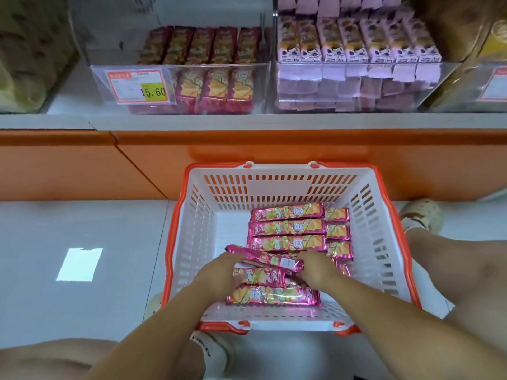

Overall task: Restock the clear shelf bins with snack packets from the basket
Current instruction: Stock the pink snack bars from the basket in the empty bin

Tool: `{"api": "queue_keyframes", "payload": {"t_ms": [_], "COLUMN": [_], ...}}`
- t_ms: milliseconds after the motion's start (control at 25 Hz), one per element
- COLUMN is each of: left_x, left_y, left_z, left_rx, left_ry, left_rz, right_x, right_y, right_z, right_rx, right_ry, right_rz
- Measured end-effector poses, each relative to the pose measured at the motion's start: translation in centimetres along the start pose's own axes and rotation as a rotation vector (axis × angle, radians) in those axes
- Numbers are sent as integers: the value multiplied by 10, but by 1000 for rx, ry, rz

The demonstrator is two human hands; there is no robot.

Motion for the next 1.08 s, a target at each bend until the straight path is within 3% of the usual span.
{"api": "queue_keyframes", "payload": {"t_ms": [200,480,600,720,800,960,1080], "left_x": [-5,-4,-1,5,8,5,8], "left_y": [-8,-15,-24,-32,-34,-36,-38], "left_z": [4,39,54,67,73,69,66], "left_rx": [91,81,118,438,574,665,590], "left_ry": [22,216,222,172,135,83,70], "left_rz": [95,237,202,-108,-215,-213,-194], "right_x": [13,43,49,51,49,45,45], "right_y": [-43,-82,-88,-91,-89,-91,-95], "right_z": [-12,-38,-37,-31,-28,-27,-24], "right_rx": [-530,-1339,-1405,-1295,-1254,-1270,-1258], "right_ry": [-40,-54,-133,-222,-247,-91,-9], "right_rz": [-9,-58,-82,-127,-93,196,266]}}
Point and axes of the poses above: each hand's wrist, its own x-axis away from the middle knuckle, its own y-axis out of the palm, z = x × y, the point moved 2 cm from there along -x, towards the middle knuckle, and after that the axes turned 3 degrees about x, right-handed, at the moved point
